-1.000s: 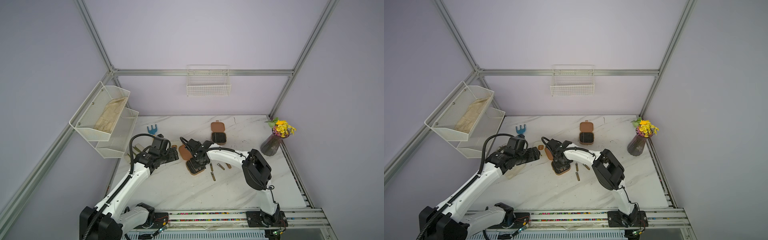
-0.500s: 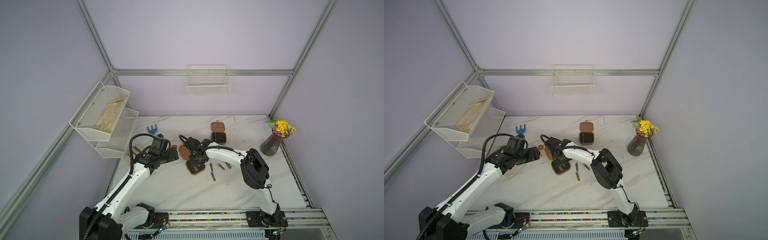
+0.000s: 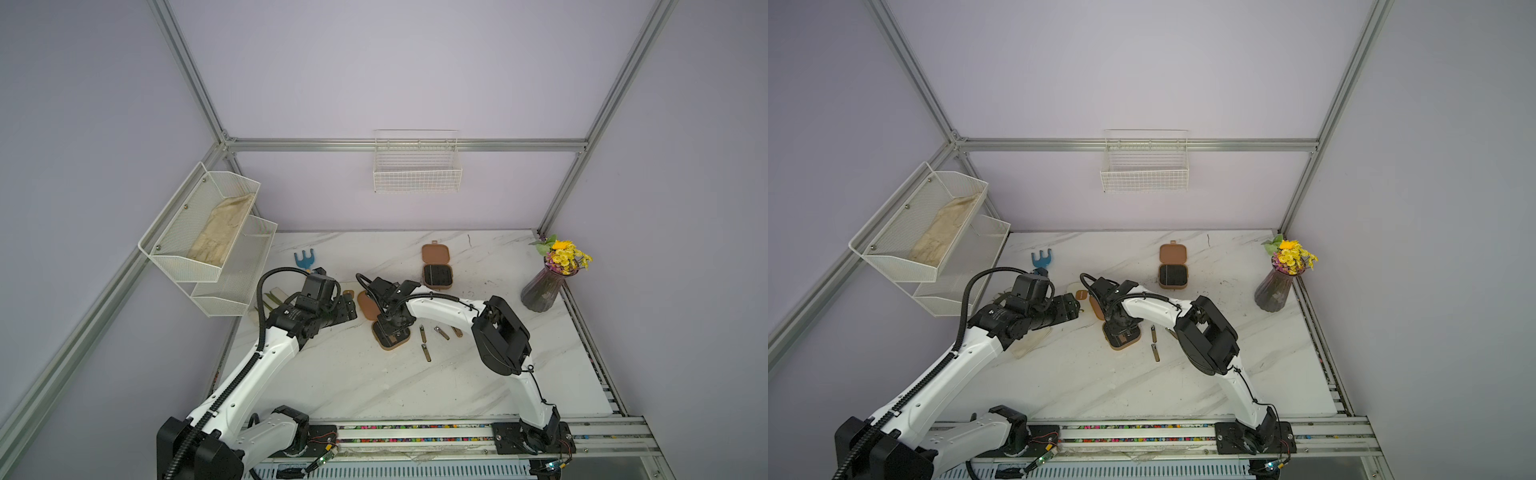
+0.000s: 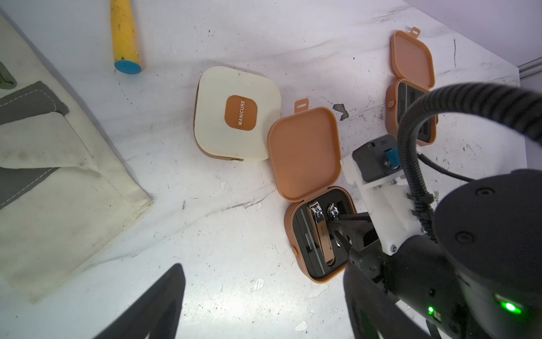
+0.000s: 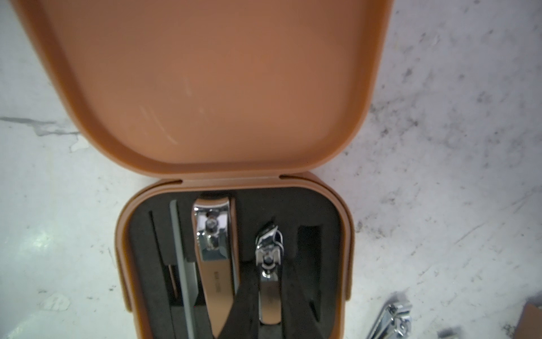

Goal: Organize nail clipper sets
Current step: Place the nail clipper in the storage box.

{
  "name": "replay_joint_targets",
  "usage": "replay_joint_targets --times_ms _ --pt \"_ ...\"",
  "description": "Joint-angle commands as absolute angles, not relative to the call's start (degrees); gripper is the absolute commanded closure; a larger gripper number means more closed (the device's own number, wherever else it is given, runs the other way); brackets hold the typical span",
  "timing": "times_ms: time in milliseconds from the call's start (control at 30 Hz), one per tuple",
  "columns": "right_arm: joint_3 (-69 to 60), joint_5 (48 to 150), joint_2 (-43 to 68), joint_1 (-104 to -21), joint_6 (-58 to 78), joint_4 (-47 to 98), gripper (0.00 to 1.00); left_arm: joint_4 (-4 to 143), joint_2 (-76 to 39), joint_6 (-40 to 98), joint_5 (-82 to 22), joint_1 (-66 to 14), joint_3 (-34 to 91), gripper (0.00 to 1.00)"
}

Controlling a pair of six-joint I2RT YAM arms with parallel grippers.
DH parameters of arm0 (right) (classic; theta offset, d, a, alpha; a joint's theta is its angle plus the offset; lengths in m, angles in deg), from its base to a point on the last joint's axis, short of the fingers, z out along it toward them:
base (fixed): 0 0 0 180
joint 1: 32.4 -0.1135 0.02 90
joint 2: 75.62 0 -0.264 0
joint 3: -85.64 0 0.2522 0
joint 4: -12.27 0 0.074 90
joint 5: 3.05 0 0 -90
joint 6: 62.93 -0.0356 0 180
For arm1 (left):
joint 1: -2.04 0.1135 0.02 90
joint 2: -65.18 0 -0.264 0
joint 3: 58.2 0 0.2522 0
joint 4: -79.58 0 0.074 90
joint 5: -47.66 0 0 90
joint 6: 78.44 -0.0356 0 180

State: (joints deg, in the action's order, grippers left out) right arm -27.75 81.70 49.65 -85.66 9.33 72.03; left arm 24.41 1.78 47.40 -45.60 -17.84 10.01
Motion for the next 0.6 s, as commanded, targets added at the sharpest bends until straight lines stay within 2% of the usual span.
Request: replay_joint_targets --times_ms 0,567 --pt "-28.42 80.86 51.57 -85.59 9.75 73.75 0.97 25.57 2.95 46.94 -45.93 -17.47 7.83 0.16" --pt "-26.65 81.72 55.88 -85.28 10.01 77.56 0.97 25.65 3.04 46.98 -45.76 -17.47 7.69 0.16"
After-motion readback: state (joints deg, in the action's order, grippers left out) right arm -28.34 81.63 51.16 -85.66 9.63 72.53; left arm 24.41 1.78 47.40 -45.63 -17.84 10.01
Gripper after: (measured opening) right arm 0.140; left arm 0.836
